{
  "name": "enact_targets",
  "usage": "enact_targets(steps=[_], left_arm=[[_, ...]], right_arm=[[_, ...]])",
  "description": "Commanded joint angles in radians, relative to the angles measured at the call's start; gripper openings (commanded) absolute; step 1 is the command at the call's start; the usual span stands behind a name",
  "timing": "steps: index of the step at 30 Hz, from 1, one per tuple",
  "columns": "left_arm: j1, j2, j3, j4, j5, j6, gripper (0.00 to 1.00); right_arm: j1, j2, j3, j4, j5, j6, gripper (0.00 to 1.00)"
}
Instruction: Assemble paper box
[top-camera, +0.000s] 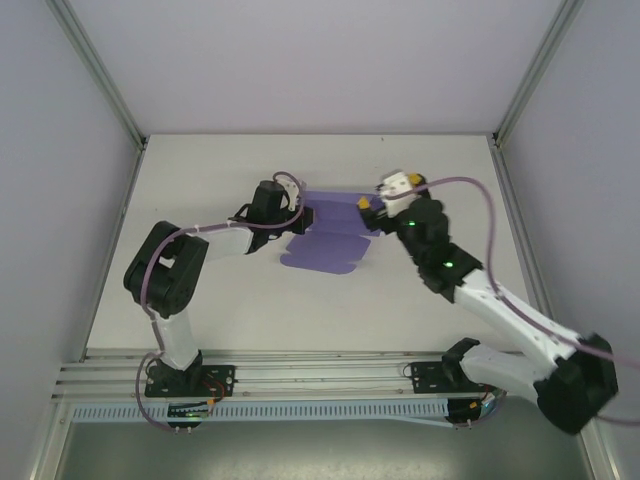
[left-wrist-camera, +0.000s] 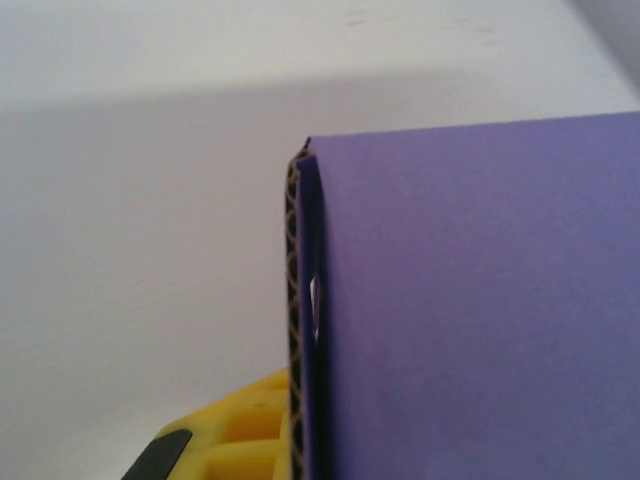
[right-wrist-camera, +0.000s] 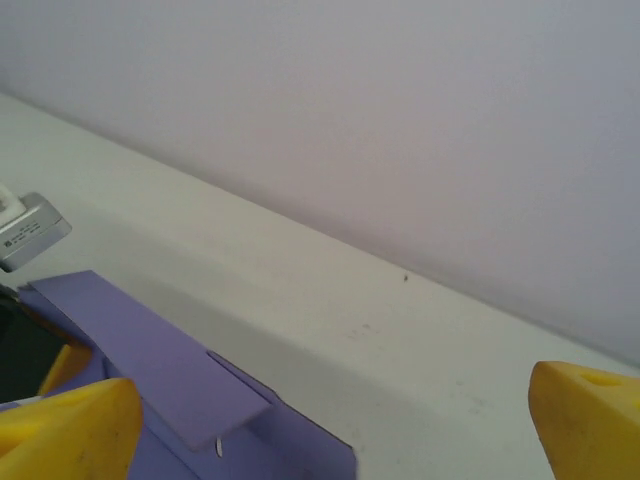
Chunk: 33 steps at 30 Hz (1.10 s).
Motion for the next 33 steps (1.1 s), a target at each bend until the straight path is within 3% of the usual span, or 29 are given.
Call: enact_targets(steps=[1, 7, 10, 13, 17, 19, 22, 33], left_arm=[[0.003, -0.061, -0.038, 0.090, 0.209, -0.037, 0.00], [0.004, -0.075, -0.041, 0.084, 0.307, -0.027, 0.00], [0.003, -0.076, -0.044, 0.099, 0.353, -0.017, 0.00], [0.003, -0.069, -0.050, 0.132, 0.419, -0.006, 0.00], [0.004, -0.066, -0.064, 0.175, 0.391, -0.007, 0.00], [0.004, -0.063, -0.062, 0.186, 0.372, -0.014, 0.00], [0.004, -0.060, -0.057, 0.228, 0.382, -0.025, 0.05], [0.005, -0.039, -0.073, 0.384, 0.456, -0.039, 0.20]], right_arm=[[-0.083, -0.016, -0.012, -0.284, -0.296, 0.179, 0.99], [-0.095, 0.043, 0.025, -0.325, -0.430, 0.167, 0.88], [-0.095, 0.080, 0.031, -0.317, -0.426, 0.153, 0.70], [-0.094, 0.110, 0.037, -0.295, -0.437, 0.159, 0.43], [-0.095, 0.112, 0.033, -0.268, -0.488, 0.179, 0.14], [-0.096, 0.110, 0.032, -0.271, -0.516, 0.180, 0.06], [-0.095, 0.110, 0.030, -0.289, -0.536, 0.176, 0.00], [-0.109, 0.096, 0.019, -0.298, -0.606, 0.167, 0.00]])
